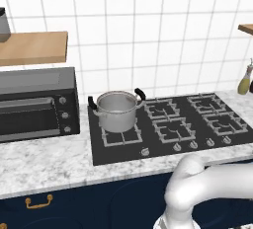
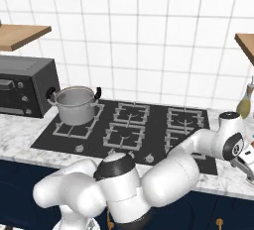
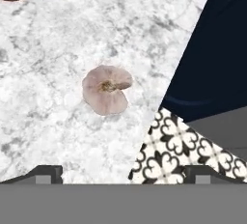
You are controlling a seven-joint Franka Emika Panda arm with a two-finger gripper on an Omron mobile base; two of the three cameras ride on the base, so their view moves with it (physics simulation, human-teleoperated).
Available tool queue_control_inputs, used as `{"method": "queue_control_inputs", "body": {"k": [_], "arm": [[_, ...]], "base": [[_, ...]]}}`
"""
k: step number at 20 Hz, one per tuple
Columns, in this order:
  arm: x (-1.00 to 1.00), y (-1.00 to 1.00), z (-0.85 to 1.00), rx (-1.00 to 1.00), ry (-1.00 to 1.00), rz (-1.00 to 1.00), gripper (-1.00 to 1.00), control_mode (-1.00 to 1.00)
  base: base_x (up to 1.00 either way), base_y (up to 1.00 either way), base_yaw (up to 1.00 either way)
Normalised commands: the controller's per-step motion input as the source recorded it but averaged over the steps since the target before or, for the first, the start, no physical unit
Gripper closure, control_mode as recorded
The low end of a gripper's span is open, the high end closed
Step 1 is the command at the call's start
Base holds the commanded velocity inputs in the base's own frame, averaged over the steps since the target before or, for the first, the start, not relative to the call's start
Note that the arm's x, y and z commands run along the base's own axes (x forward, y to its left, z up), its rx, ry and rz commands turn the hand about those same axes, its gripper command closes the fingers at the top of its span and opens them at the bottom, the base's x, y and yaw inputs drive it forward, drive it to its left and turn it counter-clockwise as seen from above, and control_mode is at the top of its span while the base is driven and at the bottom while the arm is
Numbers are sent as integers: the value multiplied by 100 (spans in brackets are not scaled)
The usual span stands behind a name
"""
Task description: Put the garlic and onion in the pot. Retrieve the spatula and lightly stir the vegetables in the pot.
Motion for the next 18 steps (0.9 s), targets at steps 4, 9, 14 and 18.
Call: {"method": "queue_control_inputs", "body": {"k": [4,9,14,18], "arm": [[28,-49,-24,0,0,0,-100,-100],[19,-38,-28,0,0,0,-100,-100],[12,-18,-37,4,0,0,-100,-100],[11,-1,-45,6,0,0,-100,-100]], "base": [[0,0,0],[0,0,0],[0,0,0],[0,0,0]]}}
